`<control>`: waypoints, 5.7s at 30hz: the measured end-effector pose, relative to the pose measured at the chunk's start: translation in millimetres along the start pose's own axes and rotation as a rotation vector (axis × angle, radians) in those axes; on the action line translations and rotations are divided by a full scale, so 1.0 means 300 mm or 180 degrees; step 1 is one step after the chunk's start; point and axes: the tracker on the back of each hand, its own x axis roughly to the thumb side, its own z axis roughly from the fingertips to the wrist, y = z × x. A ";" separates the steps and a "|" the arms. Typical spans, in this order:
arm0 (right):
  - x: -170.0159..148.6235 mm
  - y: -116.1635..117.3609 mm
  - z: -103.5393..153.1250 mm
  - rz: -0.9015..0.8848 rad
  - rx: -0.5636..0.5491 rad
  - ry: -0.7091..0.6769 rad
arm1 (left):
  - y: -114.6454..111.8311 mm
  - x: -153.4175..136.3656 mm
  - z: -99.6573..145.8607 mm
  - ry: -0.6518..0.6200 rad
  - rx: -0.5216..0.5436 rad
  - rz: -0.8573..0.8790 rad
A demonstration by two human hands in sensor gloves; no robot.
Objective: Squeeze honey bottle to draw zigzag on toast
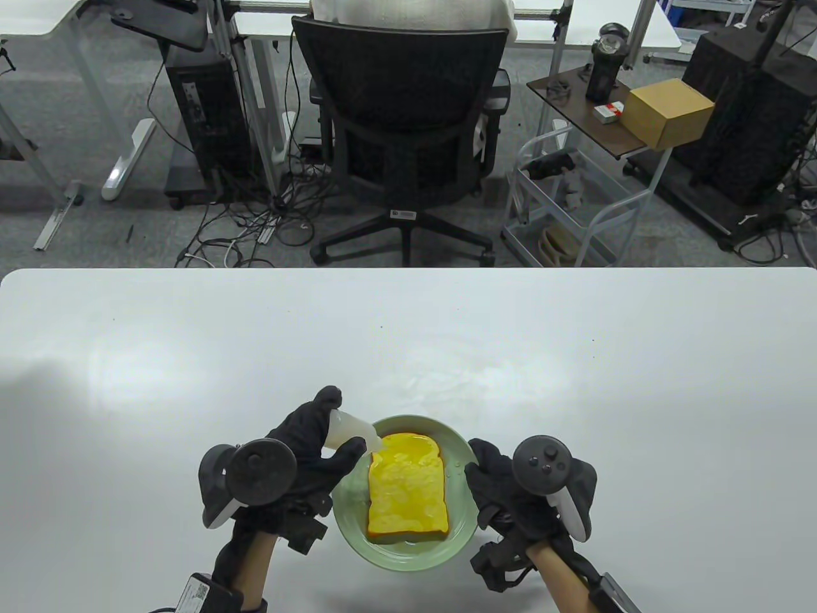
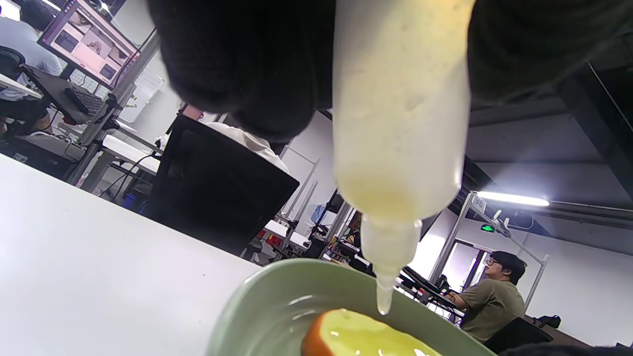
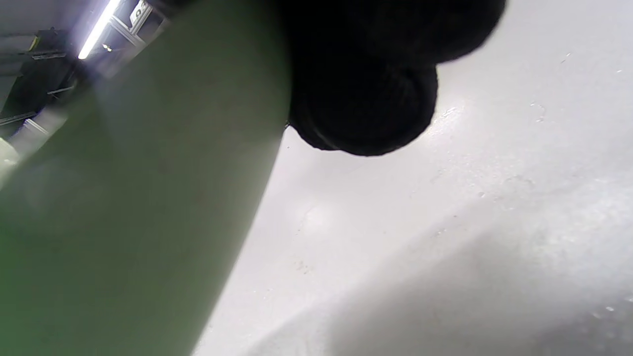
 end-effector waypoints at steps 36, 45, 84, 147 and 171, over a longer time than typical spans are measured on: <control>0.088 0.052 0.040 0.0088 0.0184 -0.0360 | -0.018 0.040 -0.006 -0.0142 -0.0126 0.0147; 0.085 0.040 0.038 0.0053 0.0149 -0.0322 | -0.013 0.040 -0.007 -0.0135 -0.0130 0.0147; 0.064 -0.025 0.023 -0.0087 -0.0014 -0.0175 | 0.028 0.015 -0.002 -0.0057 -0.0133 0.0156; 0.107 -0.023 0.054 -0.0173 -0.0052 -0.0289 | 0.031 0.055 -0.004 -0.0198 -0.0273 0.0411; 0.077 -0.075 0.038 -0.0337 -0.0140 -0.0149 | 0.058 0.035 0.003 -0.0140 -0.0244 0.0450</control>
